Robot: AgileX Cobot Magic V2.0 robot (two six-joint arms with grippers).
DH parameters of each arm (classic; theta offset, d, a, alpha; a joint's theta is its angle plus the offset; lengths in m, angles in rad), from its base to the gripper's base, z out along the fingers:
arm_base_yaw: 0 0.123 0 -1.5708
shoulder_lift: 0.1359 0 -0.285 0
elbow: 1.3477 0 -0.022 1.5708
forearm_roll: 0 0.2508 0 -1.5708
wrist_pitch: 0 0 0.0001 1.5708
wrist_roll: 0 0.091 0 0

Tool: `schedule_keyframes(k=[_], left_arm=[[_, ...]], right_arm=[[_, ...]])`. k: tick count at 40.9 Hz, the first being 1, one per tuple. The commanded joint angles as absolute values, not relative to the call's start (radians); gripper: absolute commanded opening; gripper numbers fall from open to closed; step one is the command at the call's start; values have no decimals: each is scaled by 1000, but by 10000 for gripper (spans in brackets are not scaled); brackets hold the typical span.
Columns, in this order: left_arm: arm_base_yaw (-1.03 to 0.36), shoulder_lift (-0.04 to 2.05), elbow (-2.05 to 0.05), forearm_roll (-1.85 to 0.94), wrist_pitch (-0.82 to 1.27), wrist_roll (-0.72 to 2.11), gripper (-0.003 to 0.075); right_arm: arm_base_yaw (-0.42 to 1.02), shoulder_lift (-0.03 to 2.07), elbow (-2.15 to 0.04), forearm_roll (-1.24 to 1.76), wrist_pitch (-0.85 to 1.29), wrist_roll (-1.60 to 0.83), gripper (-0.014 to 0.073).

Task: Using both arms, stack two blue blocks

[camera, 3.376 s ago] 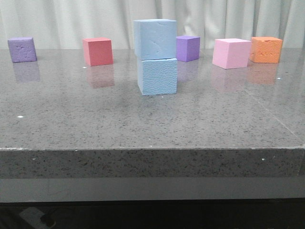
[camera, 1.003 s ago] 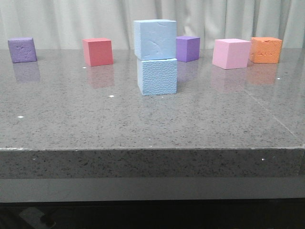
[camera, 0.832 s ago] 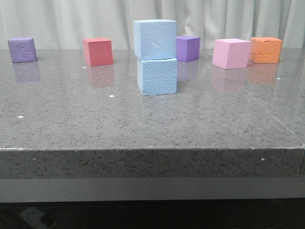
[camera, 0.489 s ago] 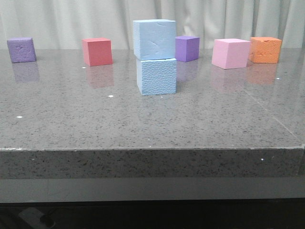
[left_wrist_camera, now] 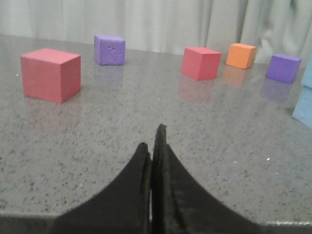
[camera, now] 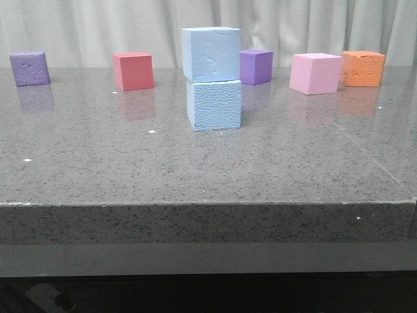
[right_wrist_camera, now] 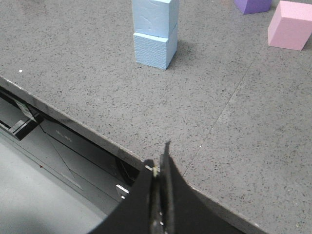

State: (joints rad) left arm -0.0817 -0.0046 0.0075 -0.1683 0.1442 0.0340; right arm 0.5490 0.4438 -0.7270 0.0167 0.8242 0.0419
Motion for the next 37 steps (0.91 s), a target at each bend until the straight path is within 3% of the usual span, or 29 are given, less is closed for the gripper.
schedule_keyframes(k=[1,37], left_arm=[[-77,-24,2,-165,44,30,-20],[-82,-22,8,-93,-69,24,-20]], right_arm=[[549,449,-750,20,756,33,-119],[549,450,-750,20,755,33,-119]])
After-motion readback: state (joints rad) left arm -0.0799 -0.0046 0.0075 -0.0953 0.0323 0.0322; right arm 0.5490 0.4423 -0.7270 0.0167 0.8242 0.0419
